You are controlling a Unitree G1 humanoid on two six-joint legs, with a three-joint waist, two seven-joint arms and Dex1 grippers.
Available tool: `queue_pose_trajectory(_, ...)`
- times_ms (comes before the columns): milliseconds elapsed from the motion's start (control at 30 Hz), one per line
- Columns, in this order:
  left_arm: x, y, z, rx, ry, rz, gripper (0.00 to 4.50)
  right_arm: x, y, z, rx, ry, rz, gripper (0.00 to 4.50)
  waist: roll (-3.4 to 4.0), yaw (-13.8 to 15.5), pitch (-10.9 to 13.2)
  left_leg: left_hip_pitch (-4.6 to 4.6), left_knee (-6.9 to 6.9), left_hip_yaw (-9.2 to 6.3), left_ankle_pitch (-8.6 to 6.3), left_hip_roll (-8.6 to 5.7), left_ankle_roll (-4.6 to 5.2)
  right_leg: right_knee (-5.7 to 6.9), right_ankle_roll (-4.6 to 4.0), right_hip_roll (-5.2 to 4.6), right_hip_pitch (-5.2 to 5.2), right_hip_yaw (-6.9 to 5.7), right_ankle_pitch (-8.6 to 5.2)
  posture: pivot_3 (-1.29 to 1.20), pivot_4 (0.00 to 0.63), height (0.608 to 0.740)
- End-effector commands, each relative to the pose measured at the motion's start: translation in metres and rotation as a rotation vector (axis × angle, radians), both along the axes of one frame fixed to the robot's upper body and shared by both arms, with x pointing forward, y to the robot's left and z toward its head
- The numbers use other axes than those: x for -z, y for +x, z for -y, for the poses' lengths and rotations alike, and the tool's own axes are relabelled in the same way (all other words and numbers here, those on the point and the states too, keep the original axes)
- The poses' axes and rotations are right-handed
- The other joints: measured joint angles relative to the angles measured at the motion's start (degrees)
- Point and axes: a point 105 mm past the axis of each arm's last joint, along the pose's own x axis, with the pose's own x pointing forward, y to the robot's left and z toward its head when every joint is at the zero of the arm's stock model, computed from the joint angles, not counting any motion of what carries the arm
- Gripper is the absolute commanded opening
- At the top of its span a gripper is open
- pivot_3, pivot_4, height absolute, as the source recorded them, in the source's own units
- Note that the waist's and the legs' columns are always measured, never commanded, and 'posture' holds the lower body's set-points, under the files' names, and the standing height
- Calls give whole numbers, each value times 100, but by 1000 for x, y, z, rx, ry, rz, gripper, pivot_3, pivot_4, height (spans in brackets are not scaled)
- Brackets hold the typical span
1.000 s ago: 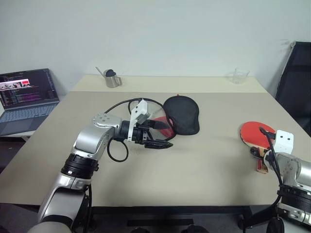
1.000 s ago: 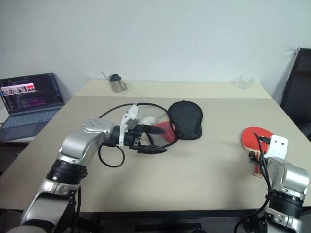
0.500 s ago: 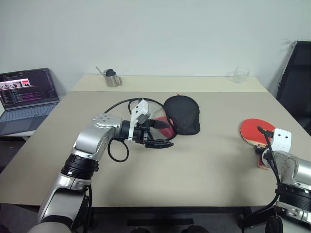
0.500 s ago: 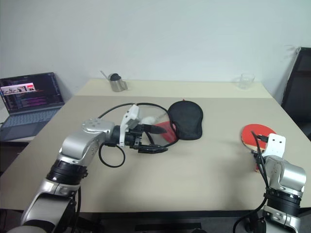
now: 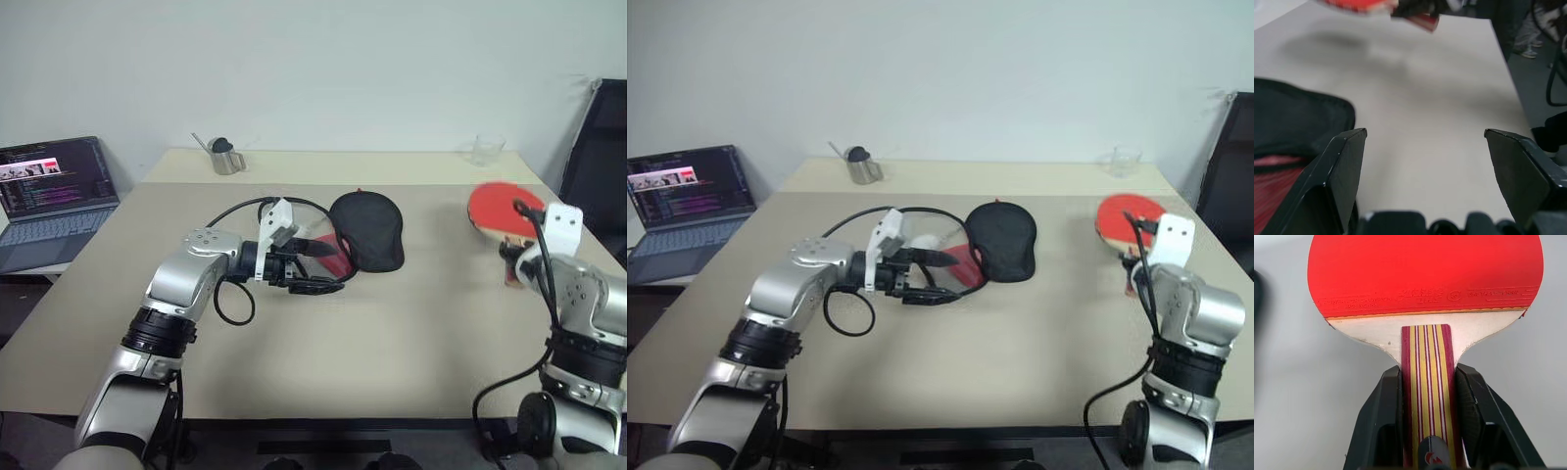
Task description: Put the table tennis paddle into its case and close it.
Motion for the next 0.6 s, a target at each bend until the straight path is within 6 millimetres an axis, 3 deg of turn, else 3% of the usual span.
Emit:
queue_pose_trajectory(33,-18,4,-8,-27,-15,72,4225,-35,14,-37,-115,-18,114,1098,0,-1,0,-1,-6,1,0,0,0,-1,-2,0,-2,1,-1,0,150,740)
queue_pose_trajectory(133,-14,3,-11,-39,-3,70,4225,-40,35,-85,-250,-16,127,1098,0,-37,0,0,-20,6,0,0,0,-1,-8,1,-10,3,-7,0,150,740)
queue_pose_trajectory(333,-11,-2,-17,-63,3,62,4225,-37,70,-140,-360,-23,146,1098,0,-30,0,-8,-38,2,1,1,-1,3,-18,4,-24,-2,-14,0,150,740)
queue_pose_trajectory(467,-10,-7,-21,-86,5,59,4225,-30,86,-172,-426,-39,147,1098,-2,-14,1,-22,-37,9,0,-1,-2,-1,-17,-3,-34,0,-14,0,150,740)
queue_pose_trajectory(600,-8,-15,-25,-110,7,51,4225,-18,96,-185,-445,-40,133,1098,-2,-11,1,-23,-38,11,-1,0,-3,1,-20,-5,-36,0,-12,0,150,740)
